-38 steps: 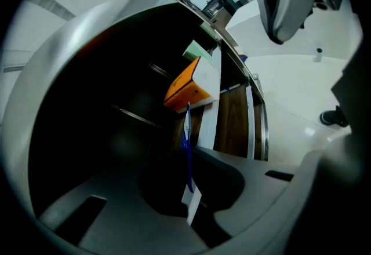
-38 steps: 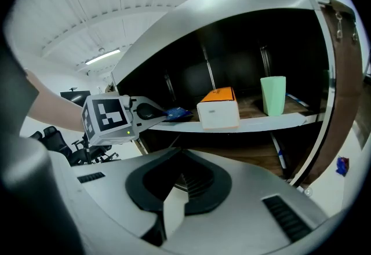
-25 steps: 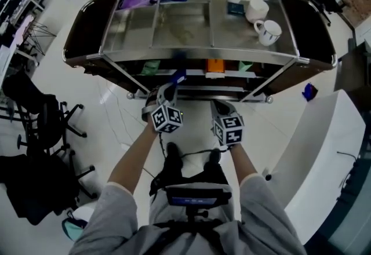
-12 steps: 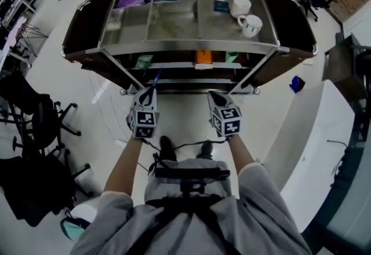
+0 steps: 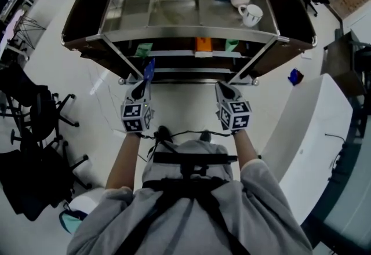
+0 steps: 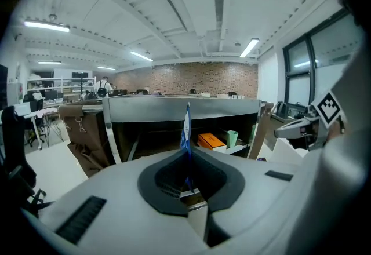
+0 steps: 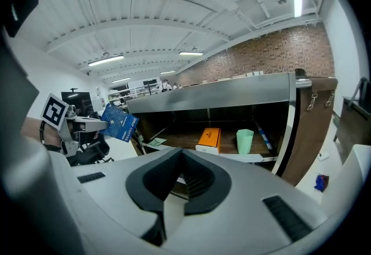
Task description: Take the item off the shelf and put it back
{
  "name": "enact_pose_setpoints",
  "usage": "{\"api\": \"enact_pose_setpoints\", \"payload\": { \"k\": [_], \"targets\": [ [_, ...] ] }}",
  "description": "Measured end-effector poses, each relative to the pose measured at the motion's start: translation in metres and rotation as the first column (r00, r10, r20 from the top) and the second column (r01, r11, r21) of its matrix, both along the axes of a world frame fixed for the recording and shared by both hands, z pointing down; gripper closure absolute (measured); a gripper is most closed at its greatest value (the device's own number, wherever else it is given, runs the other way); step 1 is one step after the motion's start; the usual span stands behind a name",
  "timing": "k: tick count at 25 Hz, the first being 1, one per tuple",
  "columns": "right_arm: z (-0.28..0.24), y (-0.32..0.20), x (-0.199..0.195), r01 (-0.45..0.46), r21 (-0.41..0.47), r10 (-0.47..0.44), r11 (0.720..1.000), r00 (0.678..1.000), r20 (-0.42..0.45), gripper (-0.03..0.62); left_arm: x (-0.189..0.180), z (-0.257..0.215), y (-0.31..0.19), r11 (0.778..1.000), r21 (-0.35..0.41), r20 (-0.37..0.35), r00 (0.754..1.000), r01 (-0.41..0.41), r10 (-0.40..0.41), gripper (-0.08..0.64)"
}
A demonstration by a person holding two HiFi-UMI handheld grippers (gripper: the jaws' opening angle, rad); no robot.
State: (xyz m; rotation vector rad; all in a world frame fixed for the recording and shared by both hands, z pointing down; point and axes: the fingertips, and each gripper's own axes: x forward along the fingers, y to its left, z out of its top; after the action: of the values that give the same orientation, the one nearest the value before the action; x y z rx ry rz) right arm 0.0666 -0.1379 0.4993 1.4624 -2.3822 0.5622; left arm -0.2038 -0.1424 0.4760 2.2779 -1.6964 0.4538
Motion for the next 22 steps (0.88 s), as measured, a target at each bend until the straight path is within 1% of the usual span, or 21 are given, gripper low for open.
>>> {"api": "enact_pose_setpoints", "payload": {
  "k": [2,8,14,18,22],
  "targets": [
    [0.003,0.002,0.003,-0.007,-0.008,0.007,1.000,1.000,-0.001,0.583,0.000,0.005,0.005,1.000,-0.012,-0.011,1.000,0.004,-0.004,0.551],
    [0.007,0.003,0.002,-0.009,-0.022,0.008,1.000,1.000,-0.003,0.583,-0.002,0.018,0.008,0.999,-0.034,-0.011,1.000,-0.001,0.001,0.551],
    [0.015,-0.001,0.000,-0.012,-0.039,0.012,0.999,1.000,0.001,0.583,-0.007,0.023,0.002,0.999,-0.043,0.016,1.000,0.012,-0.011,0.551],
    [0.018,-0.003,0.000,-0.013,-0.049,0.013,0.999,1.000,0.003,0.583,-0.003,0.022,0.000,0.999,-0.032,0.052,0.999,-0.005,0.007,0.551],
    [0.019,-0.004,0.000,-0.012,-0.051,0.012,0.999,1.000,0.006,0.583,0.002,0.023,-0.001,0.999,-0.044,0.063,0.998,-0.014,0.016,0.551]
  ]
}}
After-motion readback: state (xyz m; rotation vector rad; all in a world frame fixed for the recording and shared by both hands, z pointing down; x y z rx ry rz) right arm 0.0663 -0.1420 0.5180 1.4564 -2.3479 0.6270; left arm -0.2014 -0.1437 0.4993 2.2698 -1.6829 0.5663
